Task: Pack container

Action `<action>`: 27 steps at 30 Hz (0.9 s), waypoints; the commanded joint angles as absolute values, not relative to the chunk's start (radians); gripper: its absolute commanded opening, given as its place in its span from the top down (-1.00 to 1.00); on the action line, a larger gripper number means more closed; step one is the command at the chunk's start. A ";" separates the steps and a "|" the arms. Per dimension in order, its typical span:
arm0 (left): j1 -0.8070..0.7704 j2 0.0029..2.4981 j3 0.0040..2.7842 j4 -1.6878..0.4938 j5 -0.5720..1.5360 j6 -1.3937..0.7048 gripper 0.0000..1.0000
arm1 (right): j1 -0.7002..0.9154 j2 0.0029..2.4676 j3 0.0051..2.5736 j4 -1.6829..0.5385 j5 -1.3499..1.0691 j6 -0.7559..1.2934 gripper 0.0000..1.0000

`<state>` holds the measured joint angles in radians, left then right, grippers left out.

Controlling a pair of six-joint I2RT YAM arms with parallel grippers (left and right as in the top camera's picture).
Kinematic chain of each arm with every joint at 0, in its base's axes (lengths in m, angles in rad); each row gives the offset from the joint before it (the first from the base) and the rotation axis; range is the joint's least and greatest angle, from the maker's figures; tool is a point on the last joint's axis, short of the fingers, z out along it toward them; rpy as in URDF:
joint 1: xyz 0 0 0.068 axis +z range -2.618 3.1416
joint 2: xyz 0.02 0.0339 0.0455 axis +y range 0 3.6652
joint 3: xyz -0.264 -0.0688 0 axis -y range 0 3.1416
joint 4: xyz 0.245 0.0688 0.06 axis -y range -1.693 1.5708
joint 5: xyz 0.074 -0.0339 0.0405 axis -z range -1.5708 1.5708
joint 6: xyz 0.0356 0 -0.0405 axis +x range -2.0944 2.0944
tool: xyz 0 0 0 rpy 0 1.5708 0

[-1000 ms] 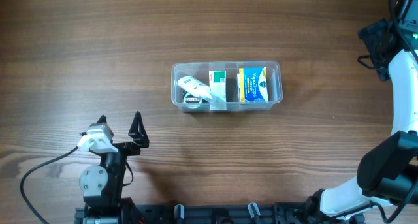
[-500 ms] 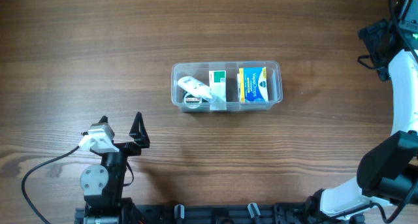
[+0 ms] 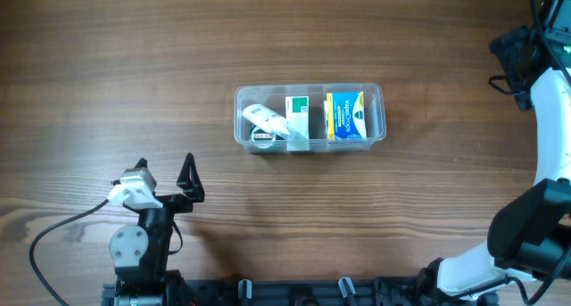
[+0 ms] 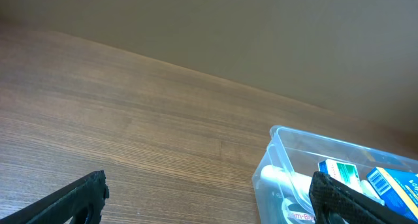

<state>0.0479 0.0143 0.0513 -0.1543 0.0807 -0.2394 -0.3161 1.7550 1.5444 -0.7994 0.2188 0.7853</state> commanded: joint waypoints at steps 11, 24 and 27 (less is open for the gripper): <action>0.054 0.003 0.042 -0.150 0.089 -0.247 -1.00 | -0.313 1.651 1.531 -0.812 0.270 0.783 -1.00; 0.054 0.003 0.042 -0.150 0.089 -0.247 -1.00 | -0.110 0.664 0.554 0.009 0.130 0.175 -1.00; 0.054 0.003 0.042 -0.150 0.089 -0.247 -1.00 | -0.109 0.472 0.364 0.135 0.012 0.030 -0.99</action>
